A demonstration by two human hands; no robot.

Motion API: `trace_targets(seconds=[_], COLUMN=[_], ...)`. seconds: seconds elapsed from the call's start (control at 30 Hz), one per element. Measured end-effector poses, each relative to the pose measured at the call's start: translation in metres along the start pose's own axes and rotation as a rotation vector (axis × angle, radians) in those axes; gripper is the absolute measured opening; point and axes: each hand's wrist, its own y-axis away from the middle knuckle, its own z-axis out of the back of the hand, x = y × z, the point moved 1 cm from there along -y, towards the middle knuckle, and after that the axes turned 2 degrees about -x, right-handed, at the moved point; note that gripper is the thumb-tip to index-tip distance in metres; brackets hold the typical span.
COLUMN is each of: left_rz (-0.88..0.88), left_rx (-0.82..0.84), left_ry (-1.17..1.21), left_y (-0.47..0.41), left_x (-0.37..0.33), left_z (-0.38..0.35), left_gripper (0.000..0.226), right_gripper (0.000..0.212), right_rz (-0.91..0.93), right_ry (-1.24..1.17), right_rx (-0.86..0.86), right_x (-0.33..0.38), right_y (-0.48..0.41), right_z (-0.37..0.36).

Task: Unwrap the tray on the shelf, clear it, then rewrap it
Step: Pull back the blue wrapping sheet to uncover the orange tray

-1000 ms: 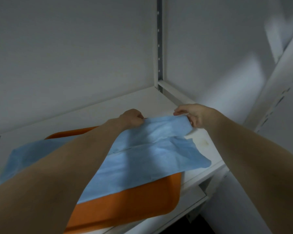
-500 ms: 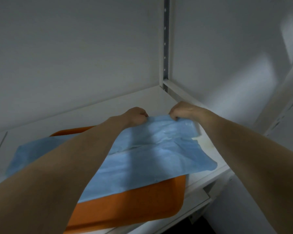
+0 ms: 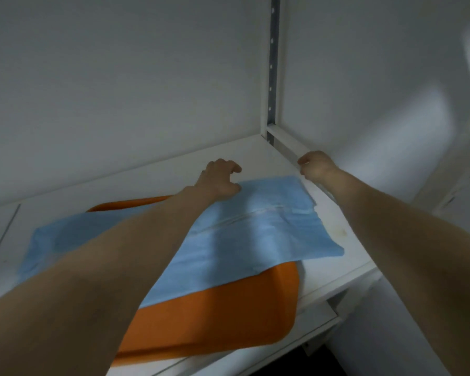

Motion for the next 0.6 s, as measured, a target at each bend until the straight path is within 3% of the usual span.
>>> trace_targets(seconds=[0.23, 0.4, 0.5, 0.6], left_rz=[-0.128, -0.132, -0.09, 0.023], left_rx=[0.02, 0.132, 0.103, 0.028], left_ry=[0.058, 0.055, 0.021, -0.089], left_y=[0.013, 0.02, 0.023, 0.02], left_x=[-0.026, -0.042, -0.034, -0.006], left_z=[-0.011, -0.017, -0.015, -0.005], left_gripper=[0.033, 0.035, 0.038, 0.042], right_gripper=[0.033, 0.036, 0.032, 0.033], right_rz=[-0.064, 0.239, 0.214, 0.164], right_ry=[-0.069, 0.031, 0.281, 0.508], right_rx=[0.019, 0.038, 0.153, 0.072], right_x=[-0.019, -0.009, -0.008, -0.004], right_y=[0.008, 0.018, 0.013, 0.011], right_z=[-0.002, -0.015, -0.022, -0.022])
